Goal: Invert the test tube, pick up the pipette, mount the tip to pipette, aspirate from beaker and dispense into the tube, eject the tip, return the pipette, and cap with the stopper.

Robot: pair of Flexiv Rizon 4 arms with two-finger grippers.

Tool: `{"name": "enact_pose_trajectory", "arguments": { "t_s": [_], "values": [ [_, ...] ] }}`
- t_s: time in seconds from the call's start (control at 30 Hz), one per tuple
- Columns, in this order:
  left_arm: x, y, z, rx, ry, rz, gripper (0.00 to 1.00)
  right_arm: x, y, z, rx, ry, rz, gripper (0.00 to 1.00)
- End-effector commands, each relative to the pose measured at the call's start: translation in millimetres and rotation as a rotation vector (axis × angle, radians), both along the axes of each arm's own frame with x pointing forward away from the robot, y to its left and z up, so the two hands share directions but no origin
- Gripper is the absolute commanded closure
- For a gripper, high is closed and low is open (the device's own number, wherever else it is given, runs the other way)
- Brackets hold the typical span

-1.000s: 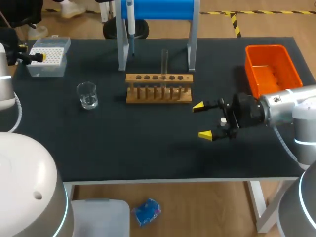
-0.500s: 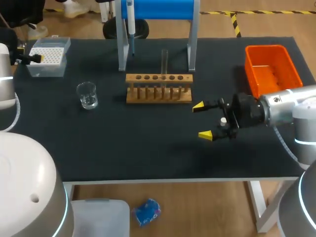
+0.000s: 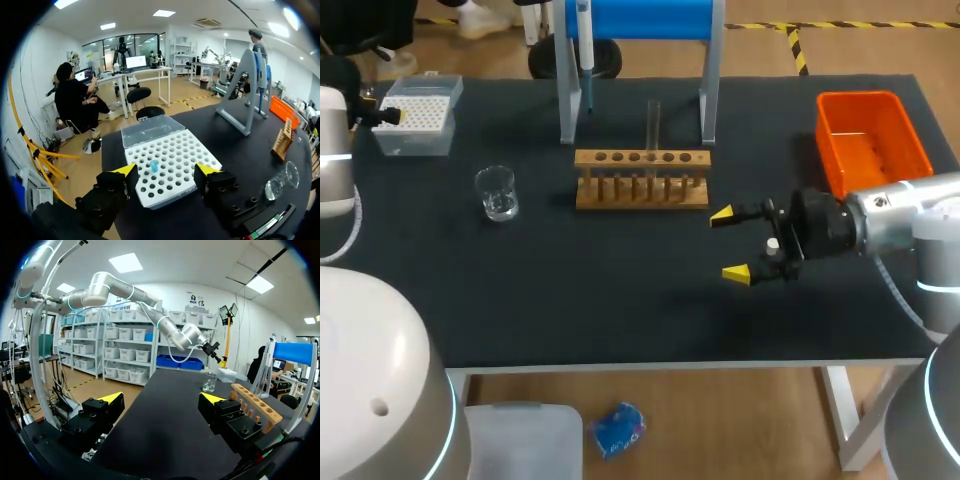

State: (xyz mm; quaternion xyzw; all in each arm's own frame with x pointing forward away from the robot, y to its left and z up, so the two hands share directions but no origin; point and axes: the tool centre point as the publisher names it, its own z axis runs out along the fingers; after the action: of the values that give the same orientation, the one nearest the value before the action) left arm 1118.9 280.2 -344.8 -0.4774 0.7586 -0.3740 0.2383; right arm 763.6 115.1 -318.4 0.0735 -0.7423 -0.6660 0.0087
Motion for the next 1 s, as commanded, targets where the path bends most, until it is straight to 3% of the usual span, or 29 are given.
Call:
{"name": "enact_pose_trajectory", "arguments": {
  "t_s": [0.03,0.67,0.93,1.0],
  "values": [
    [8.0,1.9,-5.1,-0.001,0.012,-0.002,0.49,-0.8,0.6,-0.3,0.000,-0.001,-0.003,0.00],
    [18.8,-3.1,-11.9,0.005,0.015,-0.013,0.60,-0.8,0.6,-0.3,0.000,-0.001,-0.003,0.00],
    [22.4,-3.2,-14.8,0.008,0.017,-0.015,0.70,-0.8,0.6,-0.3,0.000,-0.001,-0.003,0.00],
    [22.5,-3.1,-14.9,0.009,0.016,-0.015,0.77,-0.8,0.6,-0.3,0.000,-0.001,-0.003,0.00]
  ]
}}
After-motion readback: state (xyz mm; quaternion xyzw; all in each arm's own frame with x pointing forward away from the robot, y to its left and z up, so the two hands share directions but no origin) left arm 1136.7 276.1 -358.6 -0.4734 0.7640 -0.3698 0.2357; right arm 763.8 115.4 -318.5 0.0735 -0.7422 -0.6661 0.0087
